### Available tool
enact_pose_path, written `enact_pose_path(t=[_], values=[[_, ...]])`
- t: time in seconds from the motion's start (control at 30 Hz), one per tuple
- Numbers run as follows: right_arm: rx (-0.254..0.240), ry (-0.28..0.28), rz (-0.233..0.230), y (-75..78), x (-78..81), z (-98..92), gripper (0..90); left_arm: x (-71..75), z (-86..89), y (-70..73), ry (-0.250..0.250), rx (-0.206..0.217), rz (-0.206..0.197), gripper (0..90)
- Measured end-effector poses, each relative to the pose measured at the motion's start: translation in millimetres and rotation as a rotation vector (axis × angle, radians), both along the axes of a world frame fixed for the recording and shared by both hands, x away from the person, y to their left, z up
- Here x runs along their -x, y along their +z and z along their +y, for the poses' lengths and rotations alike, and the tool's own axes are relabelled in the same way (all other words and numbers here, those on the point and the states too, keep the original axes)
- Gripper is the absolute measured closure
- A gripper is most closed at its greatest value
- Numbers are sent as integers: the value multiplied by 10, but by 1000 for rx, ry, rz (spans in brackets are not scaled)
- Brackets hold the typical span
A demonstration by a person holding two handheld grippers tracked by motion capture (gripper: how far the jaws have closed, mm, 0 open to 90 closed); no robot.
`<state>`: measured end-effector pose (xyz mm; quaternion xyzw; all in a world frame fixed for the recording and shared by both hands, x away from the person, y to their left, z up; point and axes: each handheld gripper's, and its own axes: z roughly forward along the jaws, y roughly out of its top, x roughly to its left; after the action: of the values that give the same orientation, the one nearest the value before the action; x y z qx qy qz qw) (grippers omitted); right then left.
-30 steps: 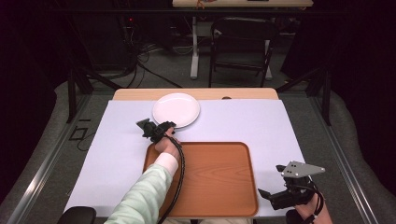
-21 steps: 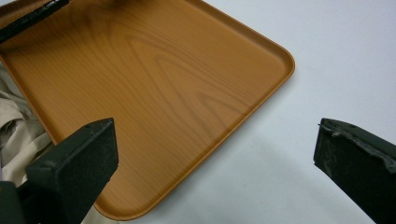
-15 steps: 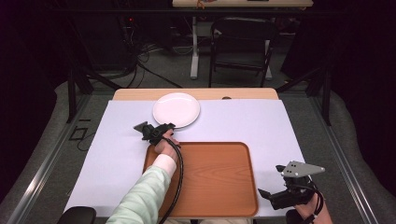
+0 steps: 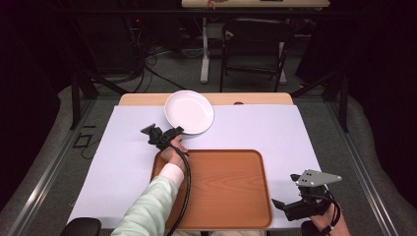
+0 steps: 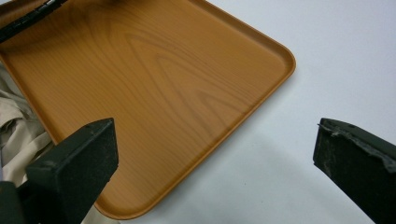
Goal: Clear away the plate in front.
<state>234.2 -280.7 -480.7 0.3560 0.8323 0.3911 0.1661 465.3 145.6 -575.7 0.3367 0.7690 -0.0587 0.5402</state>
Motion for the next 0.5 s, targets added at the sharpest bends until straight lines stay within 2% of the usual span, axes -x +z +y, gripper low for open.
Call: enact_pose_path(t=[0.07,0.13,0.2,0.23,0.3,0.4,0.43,0.5], values=[[-1,0,1,-1,-1,1,0,-5,0,15,-10,-13,-7,864],[-1,-1,8,2,-7,4,0,-20,-1,53,-47,-36,-21,865],[-3,-2,11,1,-15,5,0,-28,-2,59,-59,-35,-25,865],[-13,-8,39,-1,-41,-3,0,-29,-6,71,-61,-33,-31,865],[-22,-29,61,1,-72,-33,0,-45,-21,114,-101,-32,-49,866],[-50,-51,65,15,-80,-67,0,-59,-37,154,-122,-33,-63,867],[-53,-72,68,29,-92,-75,0,-67,-41,170,-139,-33,-73,868],[-65,-71,80,38,-123,-65,0,-78,-52,248,-177,-46,-96,868]])
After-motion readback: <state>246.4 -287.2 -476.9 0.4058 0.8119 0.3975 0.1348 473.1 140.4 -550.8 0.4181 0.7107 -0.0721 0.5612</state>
